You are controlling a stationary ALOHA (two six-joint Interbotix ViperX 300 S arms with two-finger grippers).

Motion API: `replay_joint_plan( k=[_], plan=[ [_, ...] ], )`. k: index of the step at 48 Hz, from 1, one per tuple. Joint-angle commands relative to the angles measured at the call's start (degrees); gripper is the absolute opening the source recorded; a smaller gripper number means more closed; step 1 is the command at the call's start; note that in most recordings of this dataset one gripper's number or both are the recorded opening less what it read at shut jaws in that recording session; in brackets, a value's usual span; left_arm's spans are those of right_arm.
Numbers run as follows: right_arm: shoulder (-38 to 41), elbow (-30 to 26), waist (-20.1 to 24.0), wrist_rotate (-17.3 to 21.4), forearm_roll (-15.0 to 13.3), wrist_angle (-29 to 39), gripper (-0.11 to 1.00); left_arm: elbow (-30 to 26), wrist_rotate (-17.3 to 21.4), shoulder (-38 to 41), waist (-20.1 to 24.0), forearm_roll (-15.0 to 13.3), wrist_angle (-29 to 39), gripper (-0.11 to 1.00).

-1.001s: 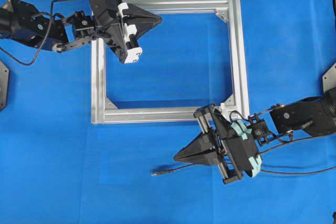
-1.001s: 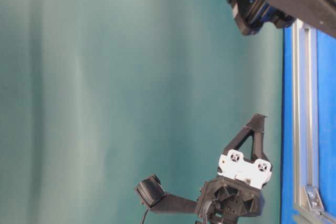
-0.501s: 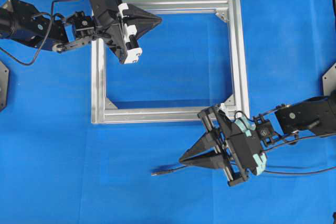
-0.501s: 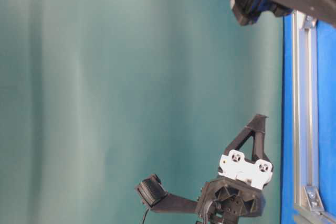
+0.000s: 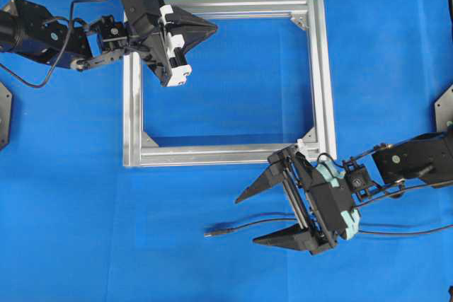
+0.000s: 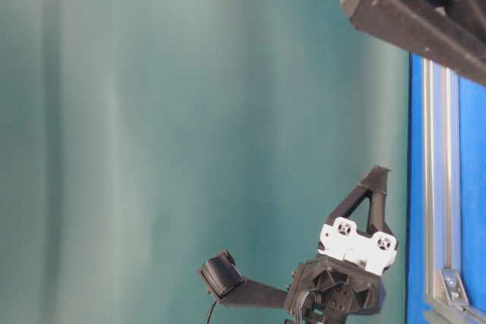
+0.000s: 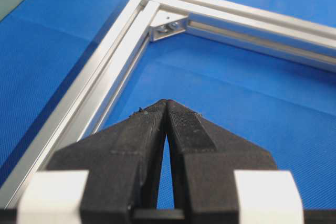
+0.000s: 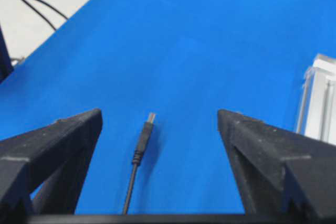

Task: Insert the wire through the string loop located on the right side.
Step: 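Move the open right gripper over the black USB cable end, then close the right gripper on the cable just below the USB plug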

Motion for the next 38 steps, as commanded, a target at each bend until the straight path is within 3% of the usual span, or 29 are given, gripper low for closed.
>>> replay_joint_plan(
  k=[1, 19, 38],
  plan=[
    [-0.9, -0.8, 0.8, 0.1, 1.3, 0.7, 0.89, -0.6, 0.1, -1.6, 0.1, 0.1, -0.3, 0.00],
    [7.2, -2.8, 4.6, 0.1, 10.6, 1.3, 0.89, -0.6, 0.1, -1.6, 0.4, 0.2, -0.2, 0.00],
    [11.7, -4.3, 4.8, 0.1, 13.2, 1.2, 0.88, -0.1, 0.1, -1.8, 0.4, 0.2, 0.2, 0.00]
  ],
)
